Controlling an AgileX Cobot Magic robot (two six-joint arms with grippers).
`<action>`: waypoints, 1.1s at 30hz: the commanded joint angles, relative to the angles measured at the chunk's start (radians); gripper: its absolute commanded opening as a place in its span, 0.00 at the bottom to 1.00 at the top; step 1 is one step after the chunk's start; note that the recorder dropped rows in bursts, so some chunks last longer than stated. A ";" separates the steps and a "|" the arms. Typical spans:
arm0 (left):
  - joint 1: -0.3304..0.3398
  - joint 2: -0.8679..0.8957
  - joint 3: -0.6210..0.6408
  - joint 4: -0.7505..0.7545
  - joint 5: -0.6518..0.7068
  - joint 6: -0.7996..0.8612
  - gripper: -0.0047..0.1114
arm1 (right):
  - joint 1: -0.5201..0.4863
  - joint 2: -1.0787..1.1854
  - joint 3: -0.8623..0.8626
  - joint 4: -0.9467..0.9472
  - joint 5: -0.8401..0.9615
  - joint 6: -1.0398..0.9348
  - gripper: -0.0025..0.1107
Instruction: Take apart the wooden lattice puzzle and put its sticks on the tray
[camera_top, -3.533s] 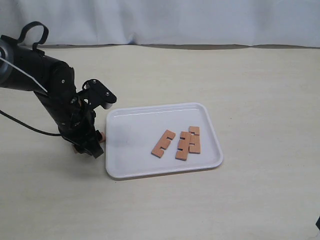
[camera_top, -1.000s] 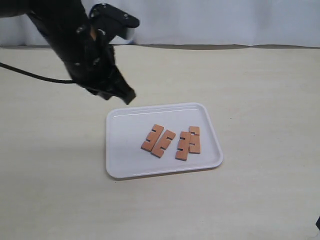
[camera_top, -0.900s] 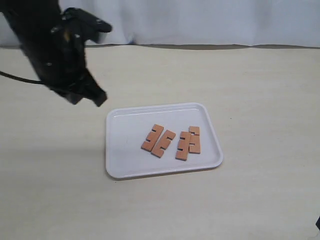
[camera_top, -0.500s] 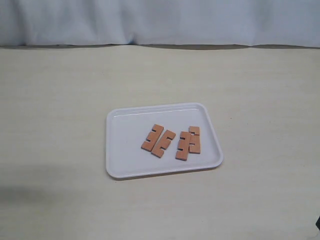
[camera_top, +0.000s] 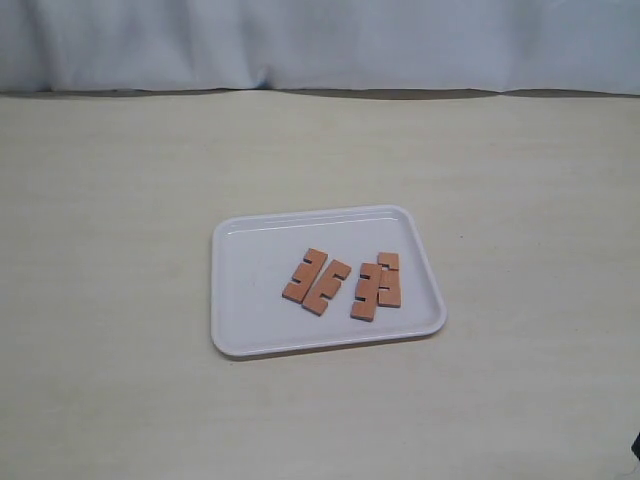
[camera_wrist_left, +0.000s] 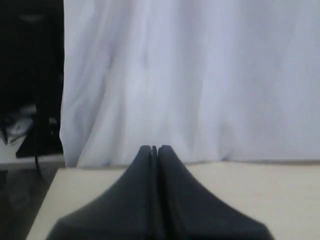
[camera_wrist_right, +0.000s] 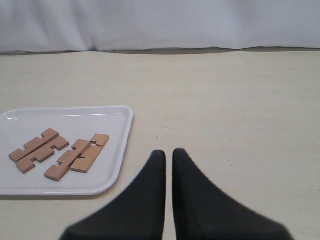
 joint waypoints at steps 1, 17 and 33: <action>-0.001 -0.185 0.084 -0.005 -0.115 -0.014 0.04 | -0.007 -0.004 0.003 0.003 -0.001 -0.002 0.06; -0.001 -0.321 0.128 -0.116 -0.060 -0.022 0.04 | -0.007 -0.004 0.003 0.003 -0.001 -0.002 0.06; 0.001 -0.321 0.569 -0.043 -0.290 -0.015 0.04 | -0.007 -0.004 0.003 0.003 -0.001 -0.002 0.06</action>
